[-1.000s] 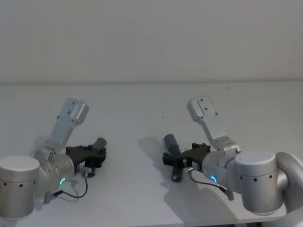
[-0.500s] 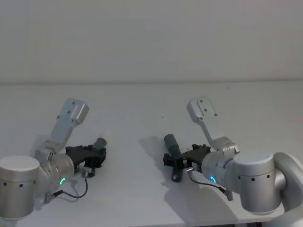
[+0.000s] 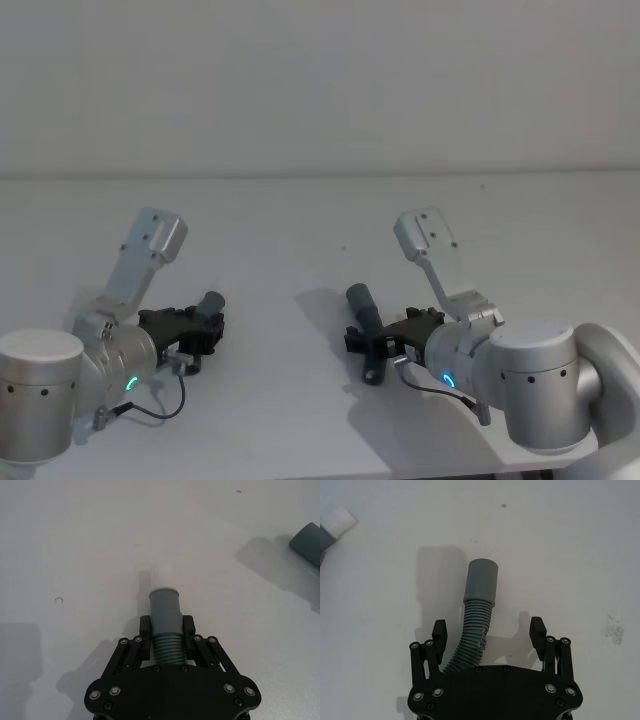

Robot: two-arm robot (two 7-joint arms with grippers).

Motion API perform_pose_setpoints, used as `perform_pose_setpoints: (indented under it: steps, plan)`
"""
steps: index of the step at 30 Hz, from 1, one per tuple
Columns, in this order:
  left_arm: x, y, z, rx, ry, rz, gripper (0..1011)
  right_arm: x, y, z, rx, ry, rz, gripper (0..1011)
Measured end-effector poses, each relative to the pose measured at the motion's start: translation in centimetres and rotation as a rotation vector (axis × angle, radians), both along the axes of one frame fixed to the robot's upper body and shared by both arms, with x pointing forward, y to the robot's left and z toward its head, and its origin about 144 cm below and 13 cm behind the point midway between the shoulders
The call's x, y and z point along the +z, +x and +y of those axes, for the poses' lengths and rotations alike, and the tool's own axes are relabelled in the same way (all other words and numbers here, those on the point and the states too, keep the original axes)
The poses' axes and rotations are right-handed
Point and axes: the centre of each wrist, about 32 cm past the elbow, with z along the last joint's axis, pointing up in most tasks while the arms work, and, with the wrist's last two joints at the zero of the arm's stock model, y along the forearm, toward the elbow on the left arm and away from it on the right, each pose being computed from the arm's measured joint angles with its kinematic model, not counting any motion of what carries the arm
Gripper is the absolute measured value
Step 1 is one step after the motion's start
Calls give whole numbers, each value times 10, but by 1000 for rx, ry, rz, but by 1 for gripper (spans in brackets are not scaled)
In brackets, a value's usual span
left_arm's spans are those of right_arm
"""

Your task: Use both hands to pick up one end of the pipe from the table, align the ends, and insert them.

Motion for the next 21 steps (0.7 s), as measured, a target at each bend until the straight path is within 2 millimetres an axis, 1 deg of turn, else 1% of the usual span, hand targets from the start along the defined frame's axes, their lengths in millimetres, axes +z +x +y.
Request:
perform_pose_setpoints:
  steps: [18,20,21]
  plan:
    - [0,0,0,0,0,0,336,-1,1,0,0,0,8,1002]
    - [0,0,0,0,0,0,336,-1,1,0,0,0,8,951]
    - [0,0,0,0,0,0,336,-1,1,0,0,0,8,951]
